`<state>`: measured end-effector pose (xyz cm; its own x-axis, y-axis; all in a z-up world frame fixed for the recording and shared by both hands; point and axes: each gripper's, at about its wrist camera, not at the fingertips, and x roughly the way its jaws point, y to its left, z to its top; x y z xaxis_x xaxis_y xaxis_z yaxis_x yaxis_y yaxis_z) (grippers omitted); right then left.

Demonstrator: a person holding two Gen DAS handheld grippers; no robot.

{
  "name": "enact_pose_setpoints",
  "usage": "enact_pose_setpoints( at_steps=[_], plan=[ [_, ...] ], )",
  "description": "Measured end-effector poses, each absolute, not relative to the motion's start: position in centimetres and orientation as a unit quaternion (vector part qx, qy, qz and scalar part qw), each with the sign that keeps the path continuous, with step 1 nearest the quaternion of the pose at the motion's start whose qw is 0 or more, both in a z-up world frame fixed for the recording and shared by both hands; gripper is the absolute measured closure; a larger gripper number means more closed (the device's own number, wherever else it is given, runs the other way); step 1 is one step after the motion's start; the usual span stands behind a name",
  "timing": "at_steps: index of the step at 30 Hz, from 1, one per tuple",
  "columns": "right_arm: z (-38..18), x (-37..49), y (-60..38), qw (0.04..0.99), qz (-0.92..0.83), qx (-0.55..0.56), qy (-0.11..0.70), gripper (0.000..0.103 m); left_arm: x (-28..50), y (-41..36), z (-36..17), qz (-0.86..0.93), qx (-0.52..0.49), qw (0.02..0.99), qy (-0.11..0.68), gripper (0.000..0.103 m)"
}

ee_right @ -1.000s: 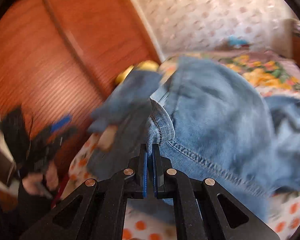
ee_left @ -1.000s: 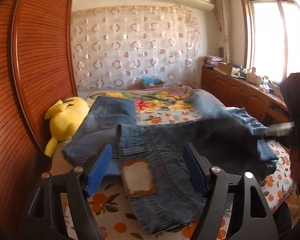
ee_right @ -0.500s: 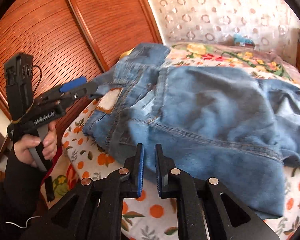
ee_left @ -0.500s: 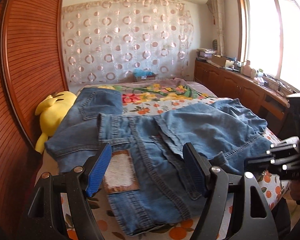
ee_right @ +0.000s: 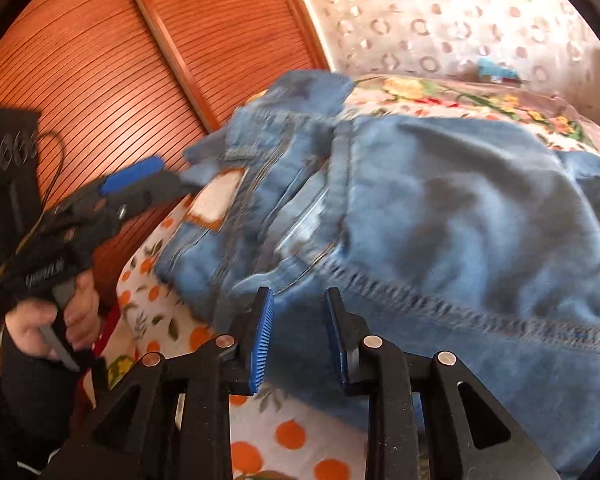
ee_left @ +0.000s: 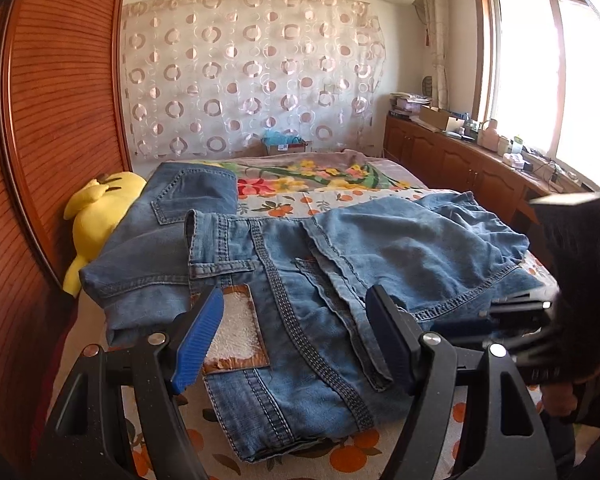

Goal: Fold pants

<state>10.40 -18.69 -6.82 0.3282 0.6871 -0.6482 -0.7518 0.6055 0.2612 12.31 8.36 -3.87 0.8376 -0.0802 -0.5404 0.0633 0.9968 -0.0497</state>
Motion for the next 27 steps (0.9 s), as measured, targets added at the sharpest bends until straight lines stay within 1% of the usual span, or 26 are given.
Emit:
enact_pose_setpoints(
  at_steps=[6,10,14,16,19,21,23,25,26,27],
  plan=[
    [-6.7,9.8,-21.5,0.827,0.421,-0.038,0.370,0.076,12.8,6.5,-3.7,-0.063,-0.006,0.956,0.287,0.029],
    [-5.5,9.1,-25.3,0.865,0.370,-0.042,0.336,0.075,13.6,4.3,-3.9,-0.096,0.003,0.951,0.293,0.029],
    [-5.5,8.8,-28.6,0.905,0.290,-0.063,0.304,0.071,14.8,2.3,-4.7,-0.121,0.014,0.942,0.311,0.030],
    [-6.0,9.0,-29.6,0.915,0.257,-0.071,0.303,0.071,15.5,1.3,-5.5,-0.137,0.020,0.933,0.332,0.042],
    [-7.6,9.5,-30.5,0.917,0.230,-0.060,0.321,0.071,16.4,0.4,-6.9,-0.143,0.023,0.920,0.364,0.052],
    [-8.1,10.0,-30.9,0.916,0.225,-0.056,0.327,0.070,16.8,0.4,-7.7,-0.138,0.018,0.914,0.380,0.053],
    [-8.7,9.9,-30.8,0.917,0.220,-0.057,0.329,0.068,16.9,0.5,-8.3,-0.139,0.011,0.909,0.392,0.053],
    [-8.8,9.9,-30.3,0.917,0.218,-0.055,0.331,0.067,16.8,0.5,-8.5,-0.140,0.011,0.908,0.394,0.053],
    [-8.7,9.7,-30.1,0.919,0.216,-0.055,0.325,0.067,16.7,0.4,-8.5,-0.142,0.014,0.909,0.392,0.054],
    [-8.2,9.6,-30.4,0.921,0.214,-0.056,0.319,0.067,16.6,0.3,-8.4,-0.144,0.016,0.910,0.389,0.060]
  ],
)
